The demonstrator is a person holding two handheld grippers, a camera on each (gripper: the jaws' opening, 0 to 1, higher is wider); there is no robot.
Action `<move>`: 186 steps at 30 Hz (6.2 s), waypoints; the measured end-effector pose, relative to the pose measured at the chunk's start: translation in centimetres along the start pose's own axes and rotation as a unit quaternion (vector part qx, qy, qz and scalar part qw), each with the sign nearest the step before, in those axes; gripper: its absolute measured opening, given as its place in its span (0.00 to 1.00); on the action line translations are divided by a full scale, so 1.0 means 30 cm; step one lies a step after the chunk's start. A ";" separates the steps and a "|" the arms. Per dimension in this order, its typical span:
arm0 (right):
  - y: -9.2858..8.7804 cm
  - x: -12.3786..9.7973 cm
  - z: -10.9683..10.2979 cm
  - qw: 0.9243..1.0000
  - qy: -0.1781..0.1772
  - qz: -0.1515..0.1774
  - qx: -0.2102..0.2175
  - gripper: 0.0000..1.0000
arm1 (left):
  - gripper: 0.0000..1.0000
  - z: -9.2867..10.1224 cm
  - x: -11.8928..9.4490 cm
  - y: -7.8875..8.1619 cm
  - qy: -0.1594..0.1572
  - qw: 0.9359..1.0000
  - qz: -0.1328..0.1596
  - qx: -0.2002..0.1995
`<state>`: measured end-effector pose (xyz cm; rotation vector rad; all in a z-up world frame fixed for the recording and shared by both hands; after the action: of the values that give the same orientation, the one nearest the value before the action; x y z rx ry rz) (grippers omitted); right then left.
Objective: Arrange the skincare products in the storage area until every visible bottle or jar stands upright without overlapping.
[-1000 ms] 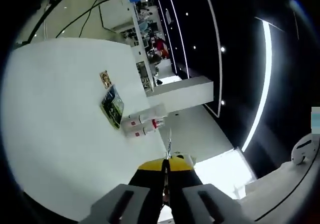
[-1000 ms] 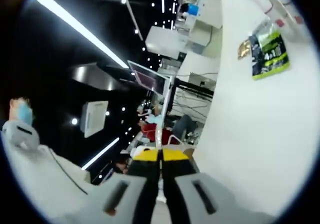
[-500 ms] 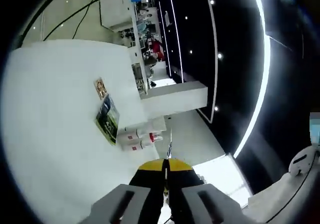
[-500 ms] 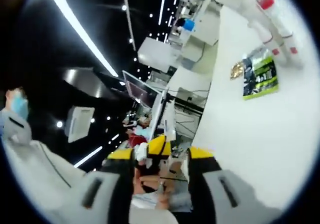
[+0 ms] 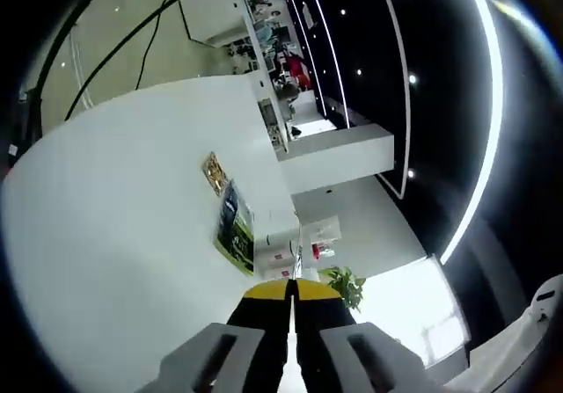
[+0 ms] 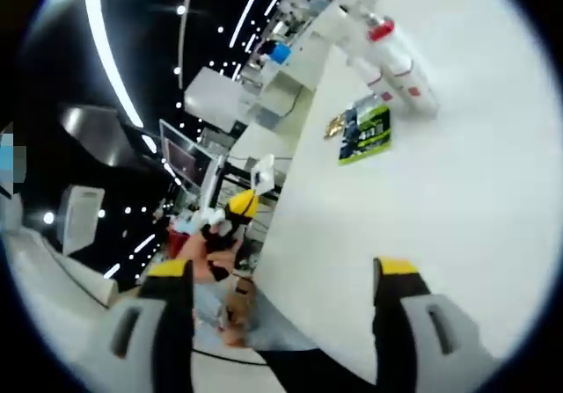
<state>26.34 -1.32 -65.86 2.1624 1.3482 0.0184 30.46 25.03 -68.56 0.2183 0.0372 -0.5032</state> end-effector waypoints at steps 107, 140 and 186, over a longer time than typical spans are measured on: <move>0.028 -0.167 0.157 0.992 -0.106 0.049 0.056 0.74 | 0.33 -0.230 0.309 0.178 0.229 0.892 -0.152 0.359; 0.117 0.023 0.068 0.990 0.026 0.016 -0.137 0.90 | 0.79 0.091 -0.125 -0.244 0.211 0.876 -0.035 0.432; 0.237 -0.373 0.025 0.928 0.003 0.171 -0.332 0.99 | 1.00 0.328 -0.090 -0.445 0.049 0.875 0.035 0.480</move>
<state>26.92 -13.14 -59.87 1.7662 0.7829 0.5399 21.48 12.80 -61.36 1.2216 -0.1290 -0.4020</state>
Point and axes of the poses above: the point that each gripper's makers call its tool centre point, and the gripper's own axes: x roughly forward along the fingers, z roughly to its right, y roughly out of its top, the point moved 6 cm from there along -x, roughly backward along the fingers, and after that the axes turned 11 degrees about z, right-handed, at the moved point
